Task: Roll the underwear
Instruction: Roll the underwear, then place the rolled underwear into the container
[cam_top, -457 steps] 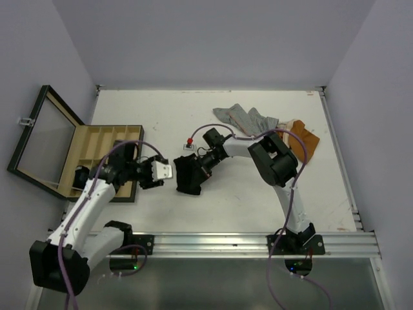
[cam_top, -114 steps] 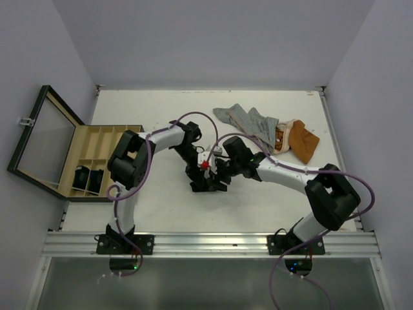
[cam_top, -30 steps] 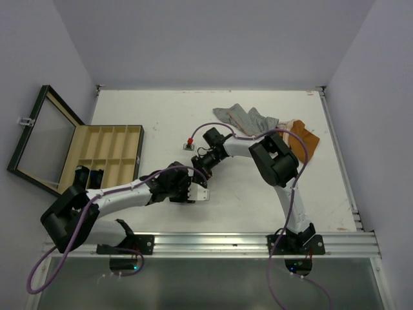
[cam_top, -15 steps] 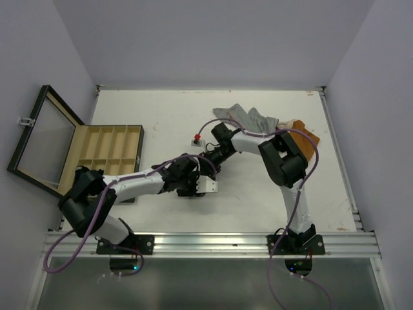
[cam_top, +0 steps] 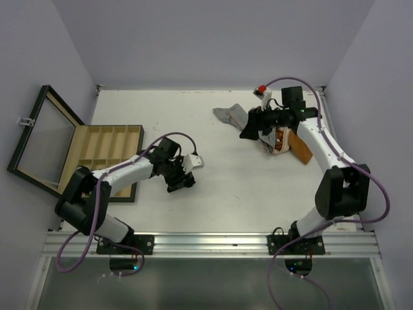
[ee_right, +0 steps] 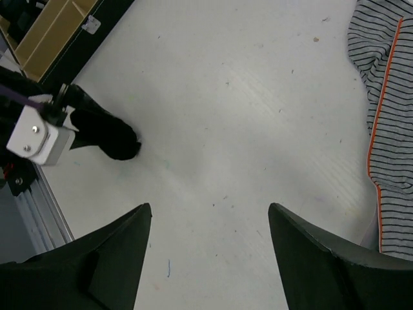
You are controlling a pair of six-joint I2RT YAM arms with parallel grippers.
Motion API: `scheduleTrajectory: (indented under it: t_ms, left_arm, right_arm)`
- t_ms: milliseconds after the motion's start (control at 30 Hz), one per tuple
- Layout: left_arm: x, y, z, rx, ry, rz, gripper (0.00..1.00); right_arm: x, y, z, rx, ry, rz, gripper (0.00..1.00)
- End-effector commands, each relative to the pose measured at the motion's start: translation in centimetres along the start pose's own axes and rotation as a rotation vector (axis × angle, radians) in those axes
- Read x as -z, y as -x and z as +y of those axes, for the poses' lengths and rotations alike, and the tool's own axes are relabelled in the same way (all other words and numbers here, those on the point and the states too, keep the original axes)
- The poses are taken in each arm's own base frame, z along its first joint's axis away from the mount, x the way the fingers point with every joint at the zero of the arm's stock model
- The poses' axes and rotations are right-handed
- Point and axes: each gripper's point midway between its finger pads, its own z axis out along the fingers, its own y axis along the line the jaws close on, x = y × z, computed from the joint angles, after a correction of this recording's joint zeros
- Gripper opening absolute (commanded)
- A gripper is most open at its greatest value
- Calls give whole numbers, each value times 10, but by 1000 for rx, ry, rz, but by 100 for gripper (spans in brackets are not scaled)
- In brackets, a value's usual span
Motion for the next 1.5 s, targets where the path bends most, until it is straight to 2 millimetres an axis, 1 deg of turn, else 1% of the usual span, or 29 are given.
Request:
scheduleTrajectory:
  t_ms: [0,33,100,133,200,233,267,300,333,367,400,433,500,533,567,600,633,700,733,767,800,867,900,933,1067,1100,1267,1400,1467]
  left_arm:
    - [34,36,32,136,151,-77,0]
    - [44,39,47,172,211,-85,0]
    - [58,53,62,189,252,-117,0]
    - [72,65,78,213,270,-165,0]
    - [87,69,98,255,291,-182,0]
    - [108,74,124,285,345,-213,0]
    - [119,74,139,302,376,-227,0]
    - [140,82,158,296,426,-260,0]
    - [155,67,181,336,484,-252,0]
    - [167,60,196,356,528,-249,0]
    - [189,60,215,364,598,-255,0]
    - [200,39,232,402,638,-225,0]
    - [224,22,256,418,736,-207,0]
    - [243,-5,271,443,833,-153,0]
    - [254,-12,281,438,891,-149,0]
    - [263,-28,288,455,951,-103,0]
    - [272,-43,295,470,984,-88,0]
    - [288,-66,308,502,1066,-48,0]
    - [294,-91,313,530,1108,18,0]
    - [301,-99,320,529,1154,29,0]
    - [296,-118,323,550,1176,88,0]
    - [301,-137,330,560,1211,122,0]
    - [296,-149,333,579,1209,144,0]
    - [299,-160,334,594,1220,165,0]
    - [297,-182,341,582,1275,215,0]
    - [289,-189,340,583,1264,235,0]
    - [278,-212,341,584,1249,266,0]
    - [262,-238,337,607,1215,304,0]
    - [257,-245,335,611,1210,314,0]
  right_arm:
    - [16,-14,20,25,-30,20,77]
    - [20,-13,21,35,-39,13,78]
    - [25,-15,22,40,-58,8,78]
    - [29,-13,25,48,-65,-2,79]
    - [32,-13,26,52,-79,-6,79]
    - [34,-12,28,56,-83,-12,79]
    - [35,-13,28,56,-83,-12,79]
    - [35,-12,27,57,-89,-13,79]
    - [37,-11,28,58,-95,-17,79]
    - [37,-11,28,59,-95,-18,79]
    - [37,-11,28,56,-93,-18,79]
    - [37,-11,28,51,-95,-18,79]
    - [35,-11,26,47,-98,-20,84]
    - [35,-10,26,37,-98,-22,91]
    - [33,-11,26,31,-93,-20,92]
    - [33,-11,25,26,-95,-21,94]
    - [32,-11,25,22,-93,-20,99]
    - [33,-10,23,21,-108,-19,99]
    - [34,-9,23,24,-115,-20,99]
    - [35,-9,22,26,-122,-19,99]
    - [37,-7,23,33,-127,-23,99]
    - [39,-7,24,37,-133,-21,99]
    - [41,-4,23,41,-144,-24,99]
    - [42,-5,23,43,-145,-20,99]
    - [41,-7,23,29,-143,-12,99]
    - [41,-8,24,23,-140,-11,99]
    - [38,-13,24,-1,-131,4,99]
    - [37,-15,23,-12,-131,11,99]
    - [37,-16,23,-14,-132,14,99]
